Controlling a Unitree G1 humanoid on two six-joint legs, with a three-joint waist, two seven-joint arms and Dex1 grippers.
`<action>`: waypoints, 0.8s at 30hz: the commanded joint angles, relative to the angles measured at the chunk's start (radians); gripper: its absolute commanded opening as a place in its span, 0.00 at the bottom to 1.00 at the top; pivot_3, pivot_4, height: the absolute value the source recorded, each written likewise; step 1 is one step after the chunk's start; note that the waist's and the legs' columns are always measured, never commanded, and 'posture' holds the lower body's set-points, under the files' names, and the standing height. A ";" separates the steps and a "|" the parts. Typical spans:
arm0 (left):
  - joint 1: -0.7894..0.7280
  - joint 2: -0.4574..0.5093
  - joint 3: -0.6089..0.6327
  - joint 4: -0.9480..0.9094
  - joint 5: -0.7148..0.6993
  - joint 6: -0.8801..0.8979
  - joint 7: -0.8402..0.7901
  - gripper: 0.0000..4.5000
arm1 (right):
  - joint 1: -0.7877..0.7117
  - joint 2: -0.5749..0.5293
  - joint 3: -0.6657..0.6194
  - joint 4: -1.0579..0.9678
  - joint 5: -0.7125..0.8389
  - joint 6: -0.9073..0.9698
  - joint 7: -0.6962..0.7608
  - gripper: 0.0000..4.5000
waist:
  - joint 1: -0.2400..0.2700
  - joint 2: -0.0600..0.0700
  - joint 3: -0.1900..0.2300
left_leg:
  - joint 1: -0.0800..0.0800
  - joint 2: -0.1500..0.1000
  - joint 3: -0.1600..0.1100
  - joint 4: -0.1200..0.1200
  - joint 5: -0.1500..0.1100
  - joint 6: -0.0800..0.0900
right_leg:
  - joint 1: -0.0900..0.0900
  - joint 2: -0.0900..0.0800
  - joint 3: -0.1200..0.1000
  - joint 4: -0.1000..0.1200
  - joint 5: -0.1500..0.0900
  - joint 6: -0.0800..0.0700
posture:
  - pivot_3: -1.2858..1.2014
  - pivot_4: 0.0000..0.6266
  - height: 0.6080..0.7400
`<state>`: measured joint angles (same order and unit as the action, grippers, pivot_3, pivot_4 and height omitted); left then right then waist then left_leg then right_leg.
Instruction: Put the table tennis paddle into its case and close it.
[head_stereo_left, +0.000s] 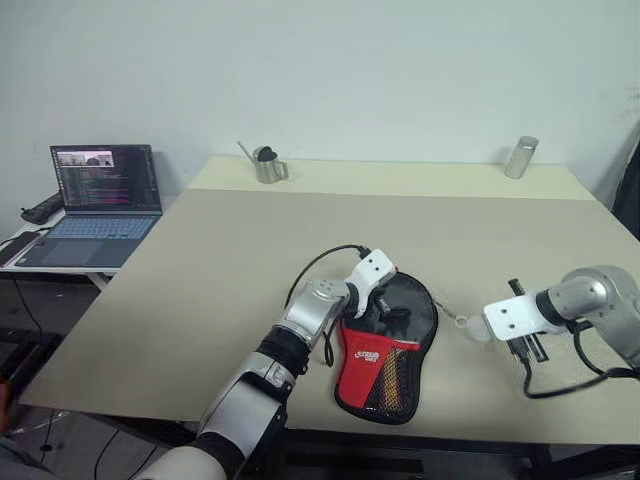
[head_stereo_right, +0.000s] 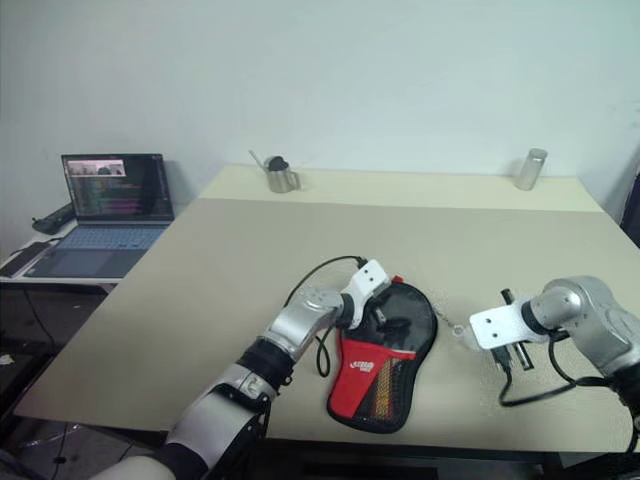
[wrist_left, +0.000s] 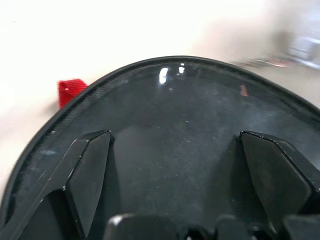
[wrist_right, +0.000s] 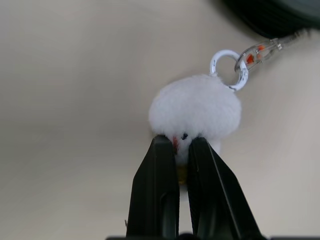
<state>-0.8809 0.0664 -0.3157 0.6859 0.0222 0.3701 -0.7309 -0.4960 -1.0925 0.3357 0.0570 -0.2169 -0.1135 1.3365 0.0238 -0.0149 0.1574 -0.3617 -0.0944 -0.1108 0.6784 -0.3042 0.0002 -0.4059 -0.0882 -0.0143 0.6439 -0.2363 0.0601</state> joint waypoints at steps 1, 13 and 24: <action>0.023 0.013 -0.020 0.100 0.047 0.042 0.022 1.00 | 0.056 -0.011 -0.006 -0.123 0.040 0.047 0.062 0.00 | 0.000 0.000 -0.001 | 0.001 0.000 0.000 0.000 0.000 0.000 | 0.000 0.000 0.000 0.000 0.000 0.000 | 0.52 0.24 1.00; 0.005 -0.022 -0.034 0.136 0.067 0.059 0.060 1.00 | 0.244 0.048 0.097 -0.434 0.043 0.090 0.122 0.00 | 0.000 -0.012 -0.014 | 0.002 0.001 -0.001 0.000 0.000 -0.001 | 0.001 0.000 -0.001 0.001 -0.001 0.001 | 0.52 0.24 1.00; 0.078 -0.024 -0.068 0.040 0.092 0.130 0.041 1.00 | 0.299 0.062 0.157 -0.530 -0.002 0.089 0.171 0.00 | 0.001 -0.019 -0.034 | 0.002 0.002 -0.004 -0.001 -0.005 -0.002 | 0.001 0.001 -0.002 0.000 -0.005 0.002 | 0.52 0.24 1.00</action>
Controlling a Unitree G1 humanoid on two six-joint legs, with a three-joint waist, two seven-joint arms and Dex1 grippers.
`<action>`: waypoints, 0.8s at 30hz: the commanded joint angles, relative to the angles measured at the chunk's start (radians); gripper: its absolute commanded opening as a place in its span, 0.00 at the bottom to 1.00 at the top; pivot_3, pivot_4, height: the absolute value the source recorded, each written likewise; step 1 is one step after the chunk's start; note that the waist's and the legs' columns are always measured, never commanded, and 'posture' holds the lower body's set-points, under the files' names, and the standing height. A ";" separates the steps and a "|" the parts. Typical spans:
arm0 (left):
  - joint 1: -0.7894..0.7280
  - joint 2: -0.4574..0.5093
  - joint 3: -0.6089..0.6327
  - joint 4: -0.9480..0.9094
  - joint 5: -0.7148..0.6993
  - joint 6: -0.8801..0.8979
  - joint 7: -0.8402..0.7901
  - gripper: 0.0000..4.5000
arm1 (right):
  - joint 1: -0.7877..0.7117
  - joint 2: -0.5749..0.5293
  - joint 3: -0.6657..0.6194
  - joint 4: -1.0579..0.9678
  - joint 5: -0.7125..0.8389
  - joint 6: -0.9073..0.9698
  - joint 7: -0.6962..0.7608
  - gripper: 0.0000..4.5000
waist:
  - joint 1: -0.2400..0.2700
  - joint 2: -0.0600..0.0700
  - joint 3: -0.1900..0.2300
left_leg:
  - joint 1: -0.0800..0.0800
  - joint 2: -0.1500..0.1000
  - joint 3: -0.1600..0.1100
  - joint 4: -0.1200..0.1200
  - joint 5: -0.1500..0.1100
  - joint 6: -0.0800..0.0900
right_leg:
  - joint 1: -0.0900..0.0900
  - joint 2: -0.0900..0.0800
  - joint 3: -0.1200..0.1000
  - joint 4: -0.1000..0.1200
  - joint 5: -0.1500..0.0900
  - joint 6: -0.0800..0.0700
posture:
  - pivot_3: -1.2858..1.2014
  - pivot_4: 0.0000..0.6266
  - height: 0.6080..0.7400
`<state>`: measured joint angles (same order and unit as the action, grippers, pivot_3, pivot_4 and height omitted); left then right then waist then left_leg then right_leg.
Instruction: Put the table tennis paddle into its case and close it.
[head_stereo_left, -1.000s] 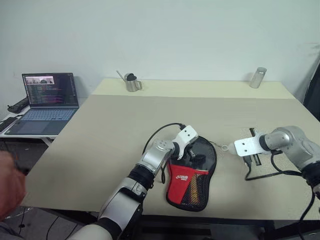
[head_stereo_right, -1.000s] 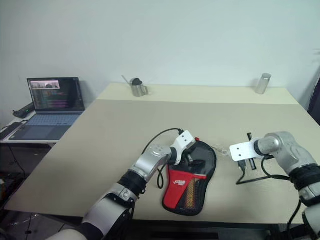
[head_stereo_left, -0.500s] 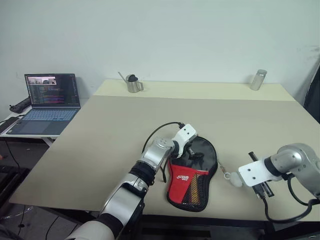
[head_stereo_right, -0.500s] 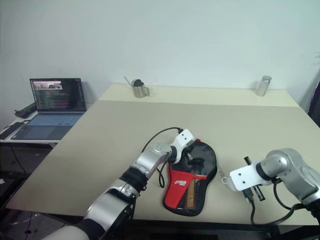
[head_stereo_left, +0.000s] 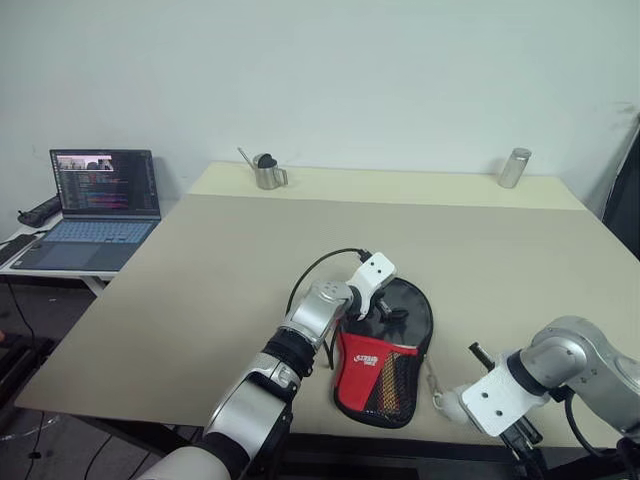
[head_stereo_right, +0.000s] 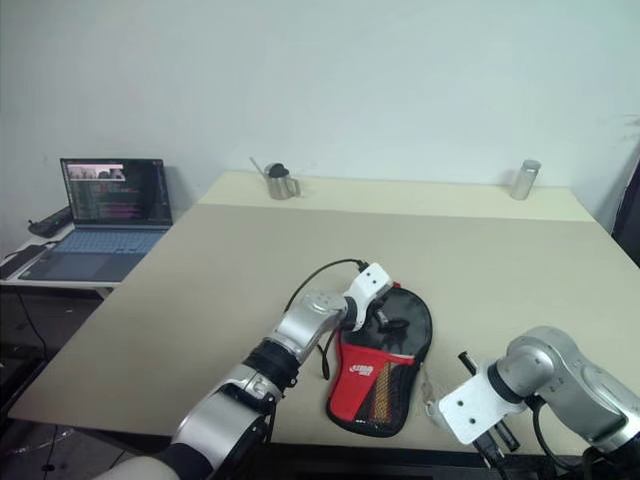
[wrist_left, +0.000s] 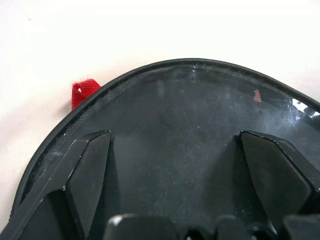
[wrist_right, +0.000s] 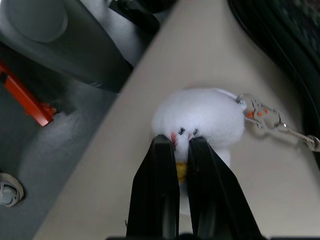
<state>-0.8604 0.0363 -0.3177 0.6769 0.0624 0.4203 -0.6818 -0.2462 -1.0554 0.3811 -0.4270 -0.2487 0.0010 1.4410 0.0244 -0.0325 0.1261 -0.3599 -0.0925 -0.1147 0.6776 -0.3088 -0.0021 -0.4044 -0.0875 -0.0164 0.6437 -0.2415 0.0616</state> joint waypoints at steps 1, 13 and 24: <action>0.059 0.007 -0.066 0.043 0.053 0.085 -0.008 1.00 | 0.050 0.026 0.111 -0.047 0.029 -0.023 0.071 0.00 | 0.000 -0.002 -0.004 | 0.000 0.000 0.000 0.000 -0.001 0.000 | 0.000 0.000 0.000 0.000 -0.001 0.000 | 0.52 0.24 1.00; 0.083 0.017 -0.094 0.009 0.067 0.113 -0.025 1.00 | 0.118 0.014 0.136 -0.165 0.112 -0.047 0.142 0.00 | 0.003 -0.003 -0.011 | -0.001 0.000 -0.010 0.000 -0.007 -0.004 | 0.002 0.000 -0.009 0.000 -0.009 -0.004 | 0.52 0.24 1.00; 0.058 0.020 -0.075 0.042 0.070 0.094 -0.014 1.00 | 0.142 -0.044 0.128 -0.189 0.178 -0.098 0.160 0.00 | 0.002 0.001 -0.008 | 0.002 0.000 -0.021 0.001 -0.007 -0.005 | 0.011 -0.001 -0.021 0.000 -0.013 -0.006 | 0.52 0.24 1.00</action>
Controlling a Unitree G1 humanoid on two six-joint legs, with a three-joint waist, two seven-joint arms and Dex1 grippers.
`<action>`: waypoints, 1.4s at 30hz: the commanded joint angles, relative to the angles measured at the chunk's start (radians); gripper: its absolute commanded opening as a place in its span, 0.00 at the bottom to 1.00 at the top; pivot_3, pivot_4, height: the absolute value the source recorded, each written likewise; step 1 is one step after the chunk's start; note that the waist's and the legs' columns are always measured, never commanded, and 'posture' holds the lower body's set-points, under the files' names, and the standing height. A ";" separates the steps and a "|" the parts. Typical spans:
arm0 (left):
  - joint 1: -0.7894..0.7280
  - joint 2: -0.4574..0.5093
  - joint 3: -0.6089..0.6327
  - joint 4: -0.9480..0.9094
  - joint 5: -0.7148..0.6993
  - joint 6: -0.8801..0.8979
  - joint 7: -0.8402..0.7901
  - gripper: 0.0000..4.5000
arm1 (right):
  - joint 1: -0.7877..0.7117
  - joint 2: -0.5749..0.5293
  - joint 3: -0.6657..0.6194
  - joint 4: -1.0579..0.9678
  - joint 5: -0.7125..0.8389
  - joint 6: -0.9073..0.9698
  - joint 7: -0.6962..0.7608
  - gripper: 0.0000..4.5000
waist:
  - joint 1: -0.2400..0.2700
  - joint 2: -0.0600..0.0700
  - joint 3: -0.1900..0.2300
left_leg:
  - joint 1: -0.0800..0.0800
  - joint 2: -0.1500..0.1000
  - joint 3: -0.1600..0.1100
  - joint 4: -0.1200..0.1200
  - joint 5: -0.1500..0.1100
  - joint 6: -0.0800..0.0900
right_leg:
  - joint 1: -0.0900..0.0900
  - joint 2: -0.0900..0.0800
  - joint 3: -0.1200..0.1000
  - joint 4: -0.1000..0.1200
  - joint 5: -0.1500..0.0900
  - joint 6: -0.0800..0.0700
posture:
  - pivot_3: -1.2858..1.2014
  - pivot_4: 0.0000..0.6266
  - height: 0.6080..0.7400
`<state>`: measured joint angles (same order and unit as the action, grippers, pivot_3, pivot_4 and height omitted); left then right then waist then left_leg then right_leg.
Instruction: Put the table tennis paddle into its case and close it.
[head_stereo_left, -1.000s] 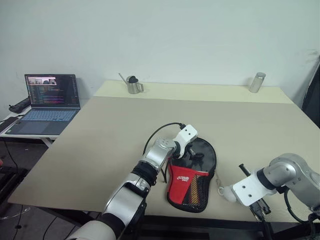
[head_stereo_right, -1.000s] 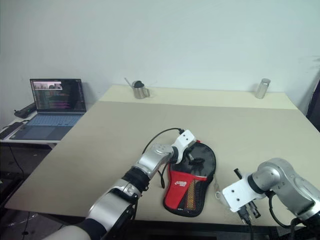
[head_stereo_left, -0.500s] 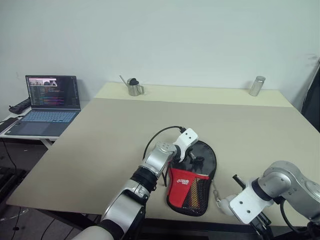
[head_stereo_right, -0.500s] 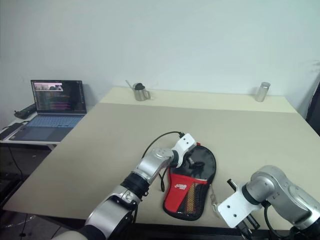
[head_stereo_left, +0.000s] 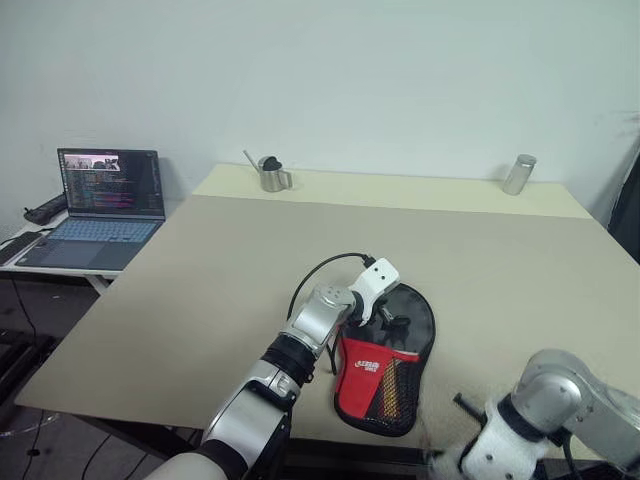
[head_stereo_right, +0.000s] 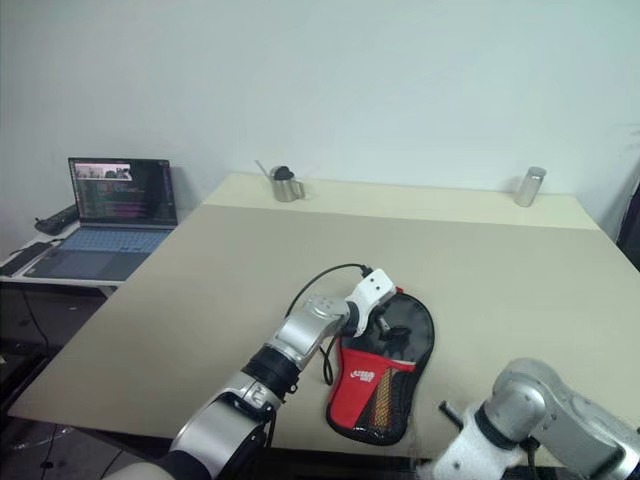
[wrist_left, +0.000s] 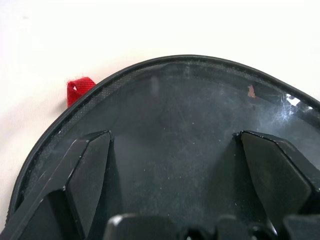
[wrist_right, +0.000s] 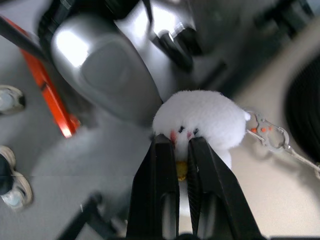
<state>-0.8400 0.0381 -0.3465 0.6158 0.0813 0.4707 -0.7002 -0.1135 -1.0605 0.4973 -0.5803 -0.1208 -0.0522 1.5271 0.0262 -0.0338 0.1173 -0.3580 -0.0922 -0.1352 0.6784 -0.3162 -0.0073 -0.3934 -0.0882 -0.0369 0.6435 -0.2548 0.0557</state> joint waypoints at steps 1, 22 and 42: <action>0.035 0.018 -0.045 0.107 0.050 0.042 0.006 1.00 | 0.013 -0.048 0.012 -0.034 0.052 -0.054 0.070 0.00 | 0.000 0.005 0.003 | 0.001 -0.001 0.000 0.001 0.000 0.000 | 0.001 -0.001 0.000 0.000 0.000 0.000 | 0.52 0.24 1.00; -0.024 0.022 0.023 0.153 0.021 -0.026 0.039 1.00 | -0.336 0.075 -0.072 0.302 0.029 -0.038 -0.022 0.00 | -0.012 0.007 0.019 | 0.013 -0.001 0.002 0.001 -0.001 0.004 | 0.012 -0.001 0.002 0.002 -0.002 0.008 | 0.52 0.24 1.00; 0.011 0.123 0.128 0.049 -0.039 -0.052 0.010 1.00 | -0.551 0.088 -0.058 0.458 0.057 0.025 0.052 0.73 | -0.031 0.013 0.039 | 0.008 0.001 0.002 -0.002 0.010 -0.003 | 0.004 0.001 0.002 0.003 0.009 0.002 | 0.52 0.24 1.00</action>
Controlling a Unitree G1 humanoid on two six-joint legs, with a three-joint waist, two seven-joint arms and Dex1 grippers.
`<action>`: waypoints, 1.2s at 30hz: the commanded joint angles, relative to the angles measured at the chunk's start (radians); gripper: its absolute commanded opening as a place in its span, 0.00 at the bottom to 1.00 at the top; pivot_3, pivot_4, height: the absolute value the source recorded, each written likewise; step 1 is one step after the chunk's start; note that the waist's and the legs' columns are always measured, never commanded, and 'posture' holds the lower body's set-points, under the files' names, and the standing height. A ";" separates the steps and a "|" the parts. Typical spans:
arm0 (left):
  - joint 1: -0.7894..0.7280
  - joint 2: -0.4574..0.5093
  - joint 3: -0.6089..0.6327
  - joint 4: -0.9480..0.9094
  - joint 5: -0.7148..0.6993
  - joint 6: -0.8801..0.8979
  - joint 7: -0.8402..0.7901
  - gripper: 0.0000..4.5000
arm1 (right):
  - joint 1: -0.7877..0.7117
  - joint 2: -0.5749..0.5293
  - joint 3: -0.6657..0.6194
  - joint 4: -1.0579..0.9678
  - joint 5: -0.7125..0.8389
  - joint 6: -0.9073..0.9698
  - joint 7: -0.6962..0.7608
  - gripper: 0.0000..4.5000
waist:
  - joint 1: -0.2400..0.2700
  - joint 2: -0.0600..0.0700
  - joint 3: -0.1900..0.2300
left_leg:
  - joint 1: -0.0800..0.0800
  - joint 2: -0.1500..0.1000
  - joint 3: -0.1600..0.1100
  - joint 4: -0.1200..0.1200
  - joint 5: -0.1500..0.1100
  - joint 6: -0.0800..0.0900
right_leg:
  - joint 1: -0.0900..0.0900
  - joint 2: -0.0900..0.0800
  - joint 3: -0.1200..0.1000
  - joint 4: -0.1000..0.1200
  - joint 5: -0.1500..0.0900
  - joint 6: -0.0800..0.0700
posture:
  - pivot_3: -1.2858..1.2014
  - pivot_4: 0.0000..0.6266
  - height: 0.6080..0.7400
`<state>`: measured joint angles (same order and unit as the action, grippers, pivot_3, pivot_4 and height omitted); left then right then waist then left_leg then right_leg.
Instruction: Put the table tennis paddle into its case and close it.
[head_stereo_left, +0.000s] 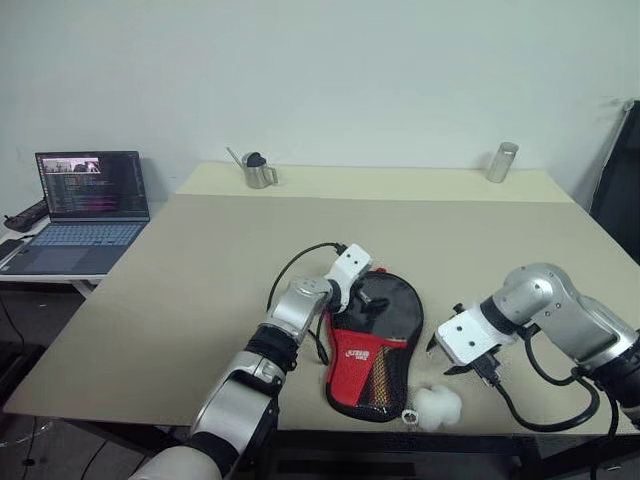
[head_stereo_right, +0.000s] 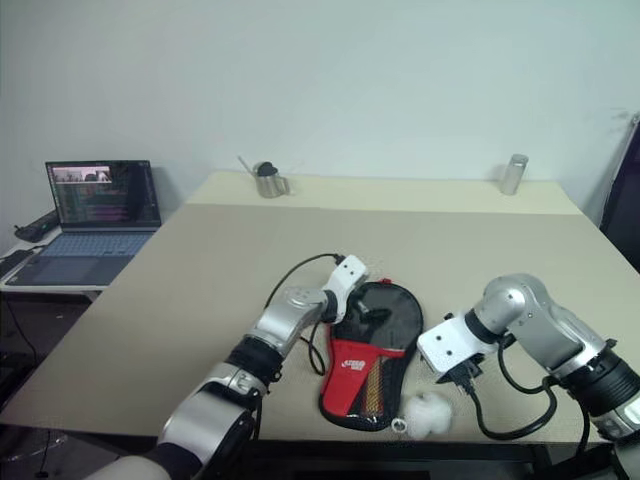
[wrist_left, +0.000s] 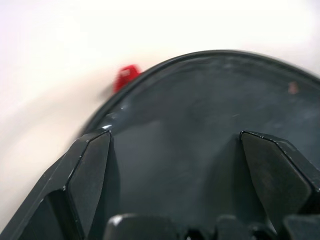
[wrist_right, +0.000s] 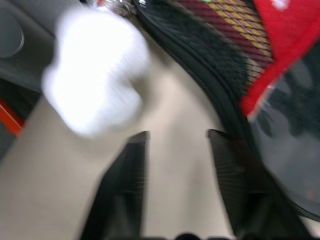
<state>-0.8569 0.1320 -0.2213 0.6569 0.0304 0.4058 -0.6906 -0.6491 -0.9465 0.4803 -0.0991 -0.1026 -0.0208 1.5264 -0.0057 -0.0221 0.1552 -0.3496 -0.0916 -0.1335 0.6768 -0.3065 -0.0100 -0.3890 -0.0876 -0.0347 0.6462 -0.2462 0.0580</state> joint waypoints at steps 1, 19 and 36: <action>0.031 0.035 0.003 0.008 0.012 0.013 0.002 1.00 | -0.012 -0.032 -0.045 -0.036 0.055 0.000 0.066 0.80 | 0.002 0.002 0.001 | -0.001 -0.001 0.000 0.000 0.000 0.000 | 0.000 0.000 0.000 -0.001 0.001 -0.003 | 0.52 0.24 1.00; 0.155 0.417 0.223 -0.516 -0.376 0.080 -0.464 1.00 | -0.103 -0.023 -0.371 0.365 0.454 0.316 0.087 0.99 | 0.006 0.007 0.013 | -0.020 -0.001 0.001 0.001 -0.001 0.000 | -0.019 -0.002 0.000 -0.003 0.002 -0.006 | 0.52 0.24 1.00; 0.519 0.998 0.633 -0.592 -0.586 0.132 -0.770 1.00 | 0.240 -0.341 -0.659 0.208 0.622 0.396 0.080 0.99 | 0.004 0.020 0.021 | -0.032 -0.001 0.002 0.001 -0.001 0.001 | -0.032 -0.003 0.000 0.000 0.000 -0.009 | 0.52 0.24 1.00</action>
<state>-0.3508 1.0964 0.3434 0.1036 -0.5305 0.5264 -1.4522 -0.4226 -1.2633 -0.1238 0.1351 0.4938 0.3744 1.5551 -0.0018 -0.0021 0.1761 -0.3816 -0.0922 -0.1314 0.6774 -0.3076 -0.0089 -0.4211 -0.0900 -0.0351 0.6465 -0.2460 0.0495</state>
